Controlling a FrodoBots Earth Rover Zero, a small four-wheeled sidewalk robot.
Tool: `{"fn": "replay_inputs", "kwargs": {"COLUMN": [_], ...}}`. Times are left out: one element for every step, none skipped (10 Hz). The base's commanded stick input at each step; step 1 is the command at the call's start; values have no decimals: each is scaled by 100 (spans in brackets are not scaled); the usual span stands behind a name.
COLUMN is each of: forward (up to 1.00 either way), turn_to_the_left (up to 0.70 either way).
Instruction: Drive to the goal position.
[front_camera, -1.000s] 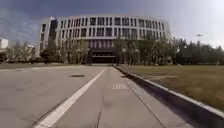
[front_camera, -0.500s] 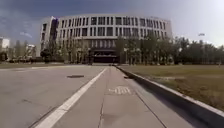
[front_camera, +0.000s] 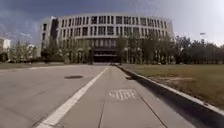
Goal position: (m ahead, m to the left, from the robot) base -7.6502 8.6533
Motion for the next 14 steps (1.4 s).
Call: {"fn": "replay_inputs", "kwargs": {"forward": [70, 70, 70, 70, 70, 70, 70, 70, 70, 70, 70, 70, 70, 70], "turn_to_the_left": [0, 0, 0, 0, 0, 0, 0, 0, 0, 0, 0, 0, 0, 0]}}
